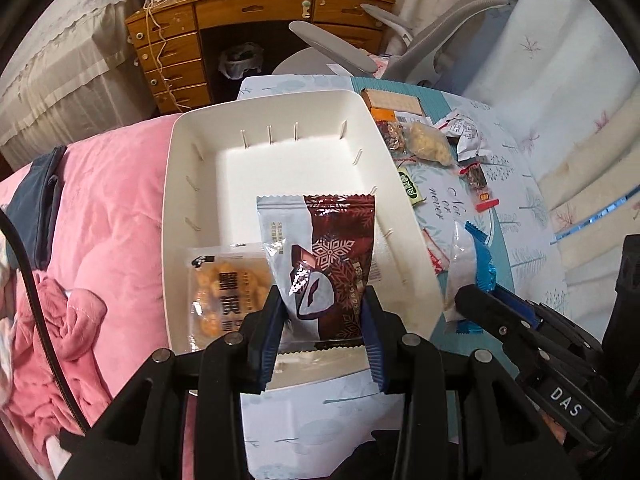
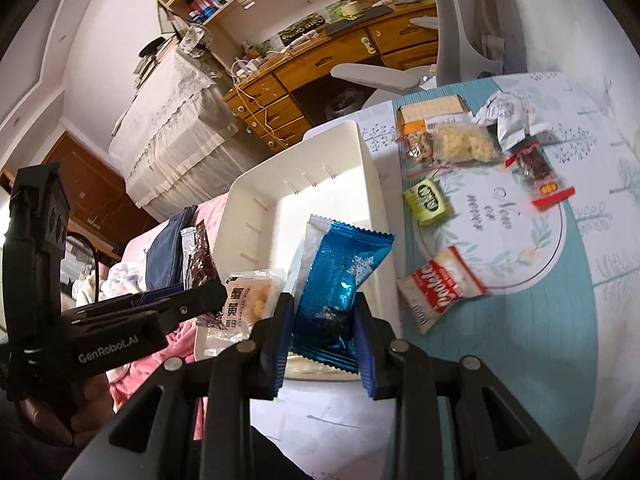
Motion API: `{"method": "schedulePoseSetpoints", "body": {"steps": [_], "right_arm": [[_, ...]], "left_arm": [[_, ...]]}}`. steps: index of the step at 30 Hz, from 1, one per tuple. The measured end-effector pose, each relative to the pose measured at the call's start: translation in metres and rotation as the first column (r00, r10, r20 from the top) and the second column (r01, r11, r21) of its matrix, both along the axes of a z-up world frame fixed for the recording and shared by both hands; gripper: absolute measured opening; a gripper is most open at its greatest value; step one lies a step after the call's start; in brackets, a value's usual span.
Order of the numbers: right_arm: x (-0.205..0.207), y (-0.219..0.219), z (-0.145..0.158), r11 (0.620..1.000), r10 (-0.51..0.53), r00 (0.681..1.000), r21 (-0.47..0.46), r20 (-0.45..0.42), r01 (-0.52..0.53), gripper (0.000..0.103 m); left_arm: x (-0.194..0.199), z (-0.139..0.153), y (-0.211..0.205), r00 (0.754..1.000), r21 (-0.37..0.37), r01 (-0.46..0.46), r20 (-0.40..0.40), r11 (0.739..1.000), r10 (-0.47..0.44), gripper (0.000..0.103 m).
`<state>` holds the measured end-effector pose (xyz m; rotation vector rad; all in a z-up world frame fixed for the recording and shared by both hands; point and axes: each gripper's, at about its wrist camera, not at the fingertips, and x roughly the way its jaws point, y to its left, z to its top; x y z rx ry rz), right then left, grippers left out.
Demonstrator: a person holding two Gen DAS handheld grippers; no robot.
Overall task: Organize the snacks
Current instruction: 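Drop the chocolate packet into the tray with the left tool while the right drops the blue candy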
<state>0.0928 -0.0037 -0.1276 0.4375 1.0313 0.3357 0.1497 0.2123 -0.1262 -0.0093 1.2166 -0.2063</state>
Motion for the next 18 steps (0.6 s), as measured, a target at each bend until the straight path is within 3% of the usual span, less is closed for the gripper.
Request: {"method": "schedulePoseSetpoints", "body": {"steps": [10,14,18], "right_arm": [[-0.013,0.03,-0.015,0.997,-0.07,0.997,-0.019,-0.022,0.069,0.03],[-0.014,0.037,-0.016,0.996,-0.083,0.996,-0.048,-0.035,0.081,0.03],[-0.017,0.04,-0.016,0.995,-0.09,0.995,-0.056,-0.037,0.087,0.045]], "left_arm": [[-0.005,-0.01,0.029,0.999,0.001,0.04,-0.012,0.999,-0.04,0.038],[-0.006,-0.009,0.036,0.999,0.0,0.036,-0.01,0.999,-0.036,0.073],[-0.007,-0.009,0.038,0.999,0.002,0.037,-0.011,0.999,-0.037,0.074]]}}
